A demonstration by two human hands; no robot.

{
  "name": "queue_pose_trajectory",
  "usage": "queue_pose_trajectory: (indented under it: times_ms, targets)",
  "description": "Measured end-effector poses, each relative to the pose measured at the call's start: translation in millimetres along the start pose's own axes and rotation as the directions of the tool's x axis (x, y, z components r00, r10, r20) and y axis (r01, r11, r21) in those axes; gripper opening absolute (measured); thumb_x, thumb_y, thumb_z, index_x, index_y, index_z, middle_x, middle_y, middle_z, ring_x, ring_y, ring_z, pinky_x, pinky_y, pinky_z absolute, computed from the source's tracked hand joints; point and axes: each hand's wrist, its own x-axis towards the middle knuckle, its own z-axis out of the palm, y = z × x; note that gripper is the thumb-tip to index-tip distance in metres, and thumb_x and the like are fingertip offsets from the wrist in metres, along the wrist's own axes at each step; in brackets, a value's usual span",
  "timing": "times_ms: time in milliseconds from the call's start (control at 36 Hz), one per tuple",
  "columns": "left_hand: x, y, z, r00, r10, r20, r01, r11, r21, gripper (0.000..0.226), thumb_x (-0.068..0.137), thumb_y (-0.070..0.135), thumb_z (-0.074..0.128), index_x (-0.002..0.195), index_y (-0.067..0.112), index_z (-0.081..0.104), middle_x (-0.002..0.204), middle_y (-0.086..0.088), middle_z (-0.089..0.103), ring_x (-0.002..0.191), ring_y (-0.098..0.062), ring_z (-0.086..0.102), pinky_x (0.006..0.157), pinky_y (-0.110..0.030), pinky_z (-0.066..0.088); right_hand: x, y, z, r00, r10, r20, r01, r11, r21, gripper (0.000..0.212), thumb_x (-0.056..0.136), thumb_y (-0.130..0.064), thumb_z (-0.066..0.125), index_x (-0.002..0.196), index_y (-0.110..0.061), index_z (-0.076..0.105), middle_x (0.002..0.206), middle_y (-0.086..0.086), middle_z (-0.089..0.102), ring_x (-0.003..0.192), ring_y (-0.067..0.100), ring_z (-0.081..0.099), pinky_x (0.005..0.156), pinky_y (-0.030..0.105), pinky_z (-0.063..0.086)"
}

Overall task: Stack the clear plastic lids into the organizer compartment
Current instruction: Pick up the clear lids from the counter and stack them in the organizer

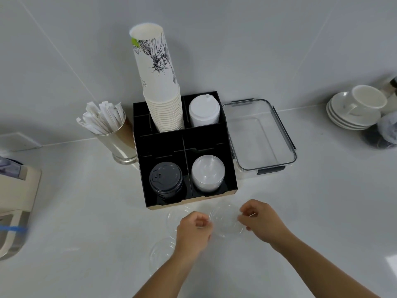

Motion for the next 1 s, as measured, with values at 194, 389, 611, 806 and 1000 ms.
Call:
queue_pose_trajectory:
  times_ms: [194, 389, 611, 806, 1000]
  targets:
    - [-7, 15, -11, 1.000, 0.024, 0.011, -0.023, 0.995, -0.096, 0.009, 0.081, 0.011, 0.073, 0.085, 0.019, 0.072, 0.073, -0.001, 0.070, 0.057, -0.013, 0.058, 0.056, -0.025, 0.050, -6, -12, -9, 1.000, -0.030, -0.005, 0.031, 0.986, 0.162, 0.012, 0.075, -0.012, 0.078, 0.080, -0.020, 0.071, 0.076, 0.001, 0.069, 0.058, 0.015, 0.069, 0.073, 0.040, 0.062]
    - [-10, 36, -24, 0.996, 0.085, -0.028, -0.088, 0.987, -0.136, 0.010, 0.080, 0.012, 0.075, 0.084, 0.021, 0.074, 0.085, -0.002, 0.075, 0.070, -0.012, 0.065, 0.058, -0.022, 0.053, -6, -32, -14, 0.993, -0.108, -0.037, 0.114, 0.957, 0.268, 0.015, 0.075, -0.002, 0.078, 0.079, -0.015, 0.071, 0.068, 0.002, 0.068, 0.060, 0.014, 0.065, 0.061, 0.025, 0.058]
    - [8, 56, -39, 0.969, 0.214, -0.125, -0.232, 0.960, -0.156, 0.017, 0.081, 0.011, 0.076, 0.083, 0.027, 0.074, 0.083, 0.003, 0.076, 0.076, -0.015, 0.071, 0.079, -0.032, 0.061, 9, -69, -13, 0.977, -0.198, -0.077, 0.210, 0.953, 0.216, 0.017, 0.079, -0.003, 0.077, 0.088, -0.016, 0.071, 0.076, 0.003, 0.070, 0.062, 0.005, 0.063, 0.061, 0.024, 0.059]
    - [26, 70, -34, 0.960, 0.187, -0.207, -0.231, 0.949, -0.216, 0.031, 0.081, 0.005, 0.074, 0.078, 0.036, 0.069, 0.086, 0.006, 0.073, 0.087, -0.024, 0.074, 0.082, -0.040, 0.062, 32, -100, -9, 0.963, -0.240, -0.122, 0.248, 0.967, 0.054, 0.024, 0.076, -0.004, 0.078, 0.082, -0.025, 0.067, 0.078, 0.002, 0.070, 0.066, 0.017, 0.064, 0.062, 0.036, 0.059]
    - [32, 75, -26, 0.945, 0.206, -0.254, -0.263, 0.941, -0.215, 0.038, 0.082, 0.002, 0.074, 0.083, 0.039, 0.065, 0.088, 0.011, 0.070, 0.090, -0.023, 0.072, 0.085, -0.045, 0.061, 53, -116, -2, 0.949, -0.294, -0.110, 0.270, 0.943, -0.193, 0.029, 0.076, -0.008, 0.073, 0.096, -0.028, 0.067, 0.081, -0.016, 0.061, 0.071, 0.003, 0.061, 0.061, 0.013, 0.044]
